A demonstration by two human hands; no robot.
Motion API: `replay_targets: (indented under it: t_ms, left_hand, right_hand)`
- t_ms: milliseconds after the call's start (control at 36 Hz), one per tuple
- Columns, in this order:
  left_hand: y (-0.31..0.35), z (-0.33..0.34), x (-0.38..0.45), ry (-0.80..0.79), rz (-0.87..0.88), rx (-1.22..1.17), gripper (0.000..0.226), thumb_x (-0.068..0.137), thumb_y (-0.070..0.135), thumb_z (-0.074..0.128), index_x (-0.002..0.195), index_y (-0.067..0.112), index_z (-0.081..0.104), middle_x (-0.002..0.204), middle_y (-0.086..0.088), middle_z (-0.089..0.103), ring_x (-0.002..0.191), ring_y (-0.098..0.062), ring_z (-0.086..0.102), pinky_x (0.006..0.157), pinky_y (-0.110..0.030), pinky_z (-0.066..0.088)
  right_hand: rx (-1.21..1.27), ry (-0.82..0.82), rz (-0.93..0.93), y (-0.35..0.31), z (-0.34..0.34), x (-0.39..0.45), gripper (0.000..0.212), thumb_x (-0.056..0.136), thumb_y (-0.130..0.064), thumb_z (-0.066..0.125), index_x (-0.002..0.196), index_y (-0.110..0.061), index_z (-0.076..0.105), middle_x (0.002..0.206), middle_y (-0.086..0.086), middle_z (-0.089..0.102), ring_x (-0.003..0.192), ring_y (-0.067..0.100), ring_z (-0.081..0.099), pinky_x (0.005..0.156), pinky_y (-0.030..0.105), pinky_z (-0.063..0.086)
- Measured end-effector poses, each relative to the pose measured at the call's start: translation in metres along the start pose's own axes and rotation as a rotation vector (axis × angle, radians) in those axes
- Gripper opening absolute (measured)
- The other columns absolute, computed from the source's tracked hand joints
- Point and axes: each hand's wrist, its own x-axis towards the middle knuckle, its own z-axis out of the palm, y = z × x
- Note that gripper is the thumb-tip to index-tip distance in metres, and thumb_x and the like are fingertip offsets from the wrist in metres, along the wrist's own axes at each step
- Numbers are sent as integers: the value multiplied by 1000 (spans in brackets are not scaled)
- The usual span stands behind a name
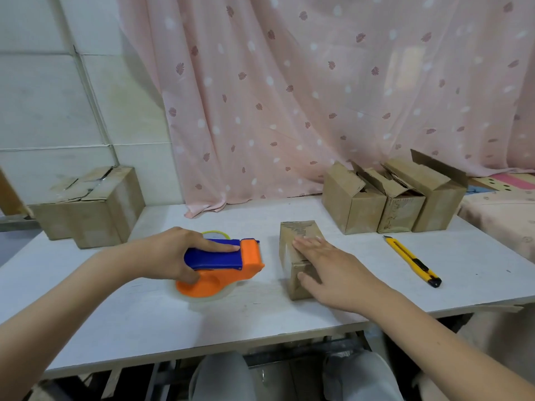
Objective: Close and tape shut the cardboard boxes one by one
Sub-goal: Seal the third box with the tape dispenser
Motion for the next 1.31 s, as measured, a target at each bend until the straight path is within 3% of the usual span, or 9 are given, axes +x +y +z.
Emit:
replay_targets:
  t_ms: [139, 222, 361, 444, 639, 750, 944, 1194, 1306]
  left_hand:
    - [2, 3, 5, 25, -5, 20, 79, 80, 27, 69, 121, 83, 32, 92, 15, 57, 84, -9, 54, 72, -25, 48]
    - [3, 4, 8, 26, -7, 29, 75, 80, 27, 69, 125, 78, 37, 92, 17, 57, 84, -7, 54, 70, -20, 46]
    - [4, 5, 11, 29, 3, 38, 75, 80, 27, 69, 125, 78, 37, 87, 21, 54, 83, -2, 52, 72, -19, 45]
    - [3, 6, 12, 29, -2, 33, 75, 79, 30, 68, 124, 80, 35, 91, 18, 55, 84, -5, 53, 75, -25, 48]
    - [0, 11, 10, 26, -5, 26, 76, 80, 26, 69, 127, 77, 37, 90, 22, 52, 84, 3, 50, 70, -13, 41]
    - [-5, 7, 4, 63, -14, -20, 81, 80, 22, 68, 124, 81, 34, 90, 30, 52, 86, 5, 50, 69, -13, 41]
    - [3, 7, -3, 52, -14, -41, 86, 81, 22, 69, 126, 82, 28, 94, 43, 51, 84, 0, 52, 68, -15, 44]
    - [14, 10, 9, 35, 8, -96, 85, 79, 16, 66, 126, 79, 34, 106, 25, 56, 82, -7, 54, 66, -17, 45]
    - [15, 11, 19, 22, 26, -81, 84, 79, 16, 64, 127, 78, 34, 109, 16, 57, 81, -9, 54, 64, -16, 43]
  right_hand:
    - [240, 45, 212, -14, -13, 23, 37, 101, -14, 30, 123, -19, 60, 135, 10, 46, 133, 38, 35, 119, 48, 20]
    - [240, 79, 355, -26, -17, 47, 30, 97, -27, 41, 70, -15, 47, 96, 15, 45, 96, 36, 51, 80, 37, 39]
    - [203, -20, 510, -32, -10, 76, 51, 82, -41, 67, 117, -19, 38, 119, 14, 51, 109, 40, 50, 92, 48, 48]
    - [154, -48, 530, -33, -17, 80, 58, 84, -33, 68, 130, -16, 35, 111, 8, 47, 100, 32, 48, 75, 36, 46]
    - [295, -75, 510, -22, -36, 67, 64, 82, -37, 72, 131, -13, 40, 119, 8, 57, 109, 29, 58, 70, 31, 47]
    - [561, -25, 500, -12, -34, 71, 67, 63, -39, 78, 117, -19, 44, 100, 7, 70, 88, 26, 67, 73, 37, 58]
    - [932, 16, 487, 11, -34, 55, 58, 81, -26, 78, 127, -18, 45, 56, -3, 58, 49, 16, 44, 44, 22, 32]
    - [1121, 1, 488, 44, -19, 29, 29, 86, -36, 74, 107, -17, 75, 92, 11, 67, 73, 27, 62, 71, 39, 55]
    - [1163, -16, 467, 54, -6, 23, 29, 92, -42, 67, 112, -22, 74, 114, 6, 74, 105, 29, 69, 99, 47, 53]
